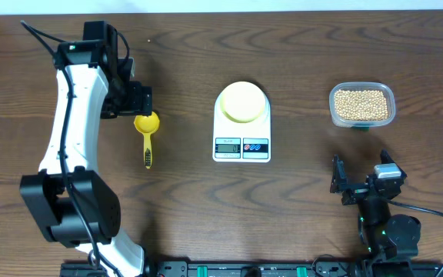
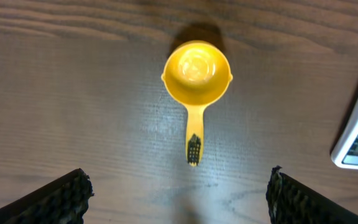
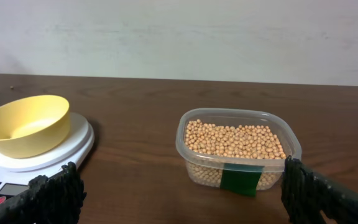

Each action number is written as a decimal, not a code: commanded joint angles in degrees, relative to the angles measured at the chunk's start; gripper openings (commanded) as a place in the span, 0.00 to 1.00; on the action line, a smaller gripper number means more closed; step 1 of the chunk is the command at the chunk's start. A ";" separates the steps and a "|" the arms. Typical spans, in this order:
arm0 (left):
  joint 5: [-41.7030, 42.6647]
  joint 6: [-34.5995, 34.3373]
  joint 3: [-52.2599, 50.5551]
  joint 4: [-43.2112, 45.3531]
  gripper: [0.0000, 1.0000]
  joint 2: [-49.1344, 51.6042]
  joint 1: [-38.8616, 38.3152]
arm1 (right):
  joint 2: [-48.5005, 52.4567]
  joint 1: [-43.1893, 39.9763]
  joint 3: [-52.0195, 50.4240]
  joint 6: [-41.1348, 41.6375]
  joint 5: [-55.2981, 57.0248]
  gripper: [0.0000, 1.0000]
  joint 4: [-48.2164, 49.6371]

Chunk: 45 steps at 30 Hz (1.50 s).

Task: Scoop item into bowl and weigh 50g on scale
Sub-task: 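Move the left gripper over the yellow scoop's handle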

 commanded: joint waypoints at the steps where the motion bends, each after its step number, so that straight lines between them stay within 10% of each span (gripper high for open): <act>1: -0.79 -0.46 0.79 1.14 0.92 1.97 0.20 | -0.33 0.37 -0.09 -0.44 0.22 0.99 -0.24; 45: -2.16 -0.70 -11.04 18.32 0.92 6.78 3.02 | -0.33 0.37 -0.09 -0.44 0.22 0.99 -0.24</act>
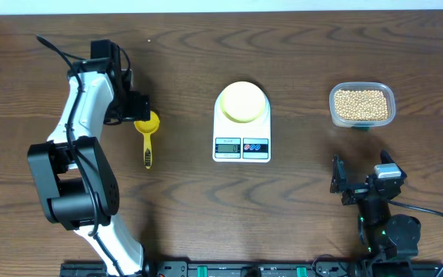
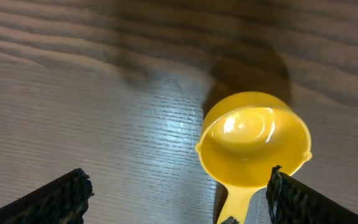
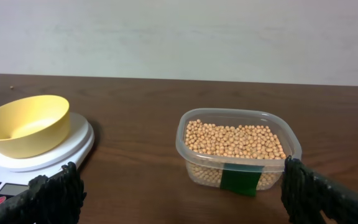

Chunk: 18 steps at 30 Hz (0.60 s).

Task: Scoop item into bowl and weigh 50g on scale
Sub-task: 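Move the left gripper over the yellow scoop's handle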

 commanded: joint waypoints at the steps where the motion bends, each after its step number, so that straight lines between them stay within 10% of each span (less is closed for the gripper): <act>1: 0.57 -0.68 -0.13 0.52 0.92 0.31 0.13 | -0.33 0.37 -0.09 -0.44 0.22 0.99 -0.26; 18: 0.55 -0.66 -0.39 2.01 0.92 5.79 0.13 | -0.33 0.37 -0.09 -0.44 0.22 0.99 -0.26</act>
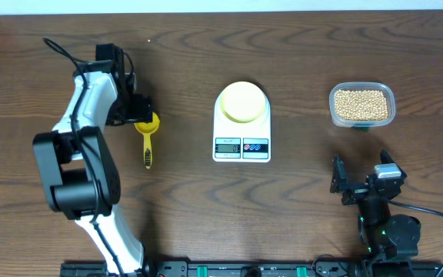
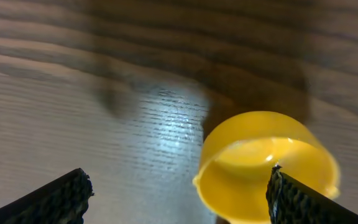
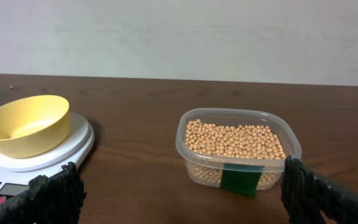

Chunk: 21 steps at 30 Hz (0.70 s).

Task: Scoop item into bowl and weigh 50g on scale
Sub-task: 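Move the left gripper over the yellow scoop's handle, then lower the left gripper and close it on the scoop handle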

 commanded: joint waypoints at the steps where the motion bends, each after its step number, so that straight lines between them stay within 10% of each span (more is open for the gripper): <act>1: 0.35 -0.50 -0.39 -0.09 0.92 1.77 0.13 | -0.33 0.37 -0.09 -0.44 0.22 0.99 -0.24; 21: 0.37 -0.50 -0.39 2.47 0.92 2.60 0.13 | -0.33 0.37 -0.09 -0.44 0.22 0.99 -0.24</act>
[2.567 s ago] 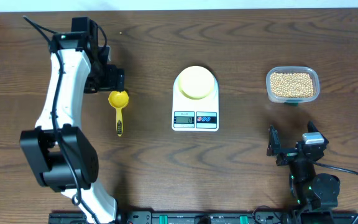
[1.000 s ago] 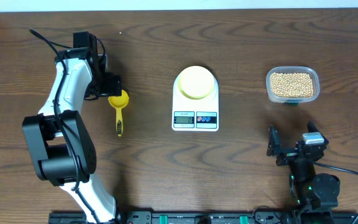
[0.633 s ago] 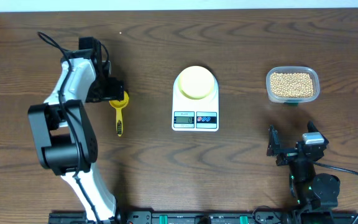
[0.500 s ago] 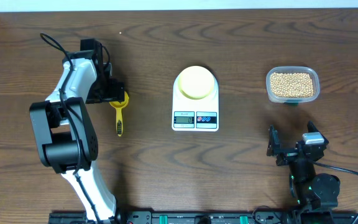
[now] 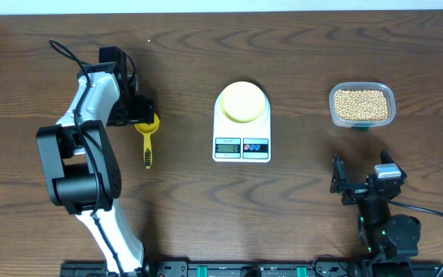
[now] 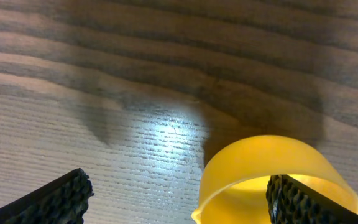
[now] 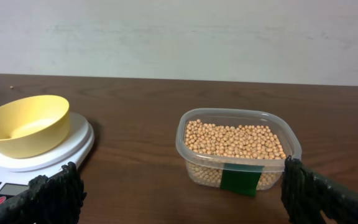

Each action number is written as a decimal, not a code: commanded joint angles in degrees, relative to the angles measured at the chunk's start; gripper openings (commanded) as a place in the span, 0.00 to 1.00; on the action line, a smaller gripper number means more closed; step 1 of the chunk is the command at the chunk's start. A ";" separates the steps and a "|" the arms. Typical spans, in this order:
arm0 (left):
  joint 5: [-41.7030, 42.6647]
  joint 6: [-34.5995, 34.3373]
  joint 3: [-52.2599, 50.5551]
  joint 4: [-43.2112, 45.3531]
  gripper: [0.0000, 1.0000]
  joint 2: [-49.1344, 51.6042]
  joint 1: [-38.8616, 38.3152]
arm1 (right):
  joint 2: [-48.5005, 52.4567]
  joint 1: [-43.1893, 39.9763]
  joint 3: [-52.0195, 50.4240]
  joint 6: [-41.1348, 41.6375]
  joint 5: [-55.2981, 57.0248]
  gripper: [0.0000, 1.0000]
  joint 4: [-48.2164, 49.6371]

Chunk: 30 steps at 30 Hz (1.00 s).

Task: Scoop item into bowl and weigh 50g on scale
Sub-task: 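Lower the left gripper and close it on the scoop handle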

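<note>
A yellow scoop [image 5: 148, 138] lies on the table left of the scale, cup toward the back and handle toward the front. My left gripper [image 5: 138, 115] is open low over the cup's far-left rim. In the left wrist view the cup [image 6: 272, 177] fills the lower right, partly behind one of my fingers [image 6: 306, 199]. The yellow bowl [image 5: 242, 101] sits empty on the white scale [image 5: 242, 146]. A clear tub of soybeans [image 5: 362, 104] stands at the back right. My right gripper [image 5: 364, 185] rests open near the front edge, facing the tub [image 7: 238, 146].
The dark wooden table [image 5: 298, 200] carries only the scoop, scale and tub. The scale's display and buttons [image 5: 241, 146] face the front. A white wall rises behind the table's far edge [image 7: 179, 37]. The arm bases sit along the front edge.
My left gripper sits closer to the table by the scoop's cup, which now lies lower and further right in the wrist view, against one finger. The right arm has not moved.
At first my open left gripper was high above the scoop, with cup and handle both in its view. Then it was lower, with the cup large and to the right. Now it is just above the wood at the cup's rim. Scale, bowl, tub and right arm stayed still.
</note>
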 commanded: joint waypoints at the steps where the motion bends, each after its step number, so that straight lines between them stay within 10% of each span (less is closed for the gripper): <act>1: 0.39 -0.52 -0.28 0.35 0.92 0.48 0.13 | -0.33 0.37 -0.09 -0.44 0.22 0.99 -0.24; 30: 2.45 -0.50 -1.55 1.05 0.92 1.27 0.13 | -0.33 0.37 -0.09 -0.44 0.22 0.99 -0.24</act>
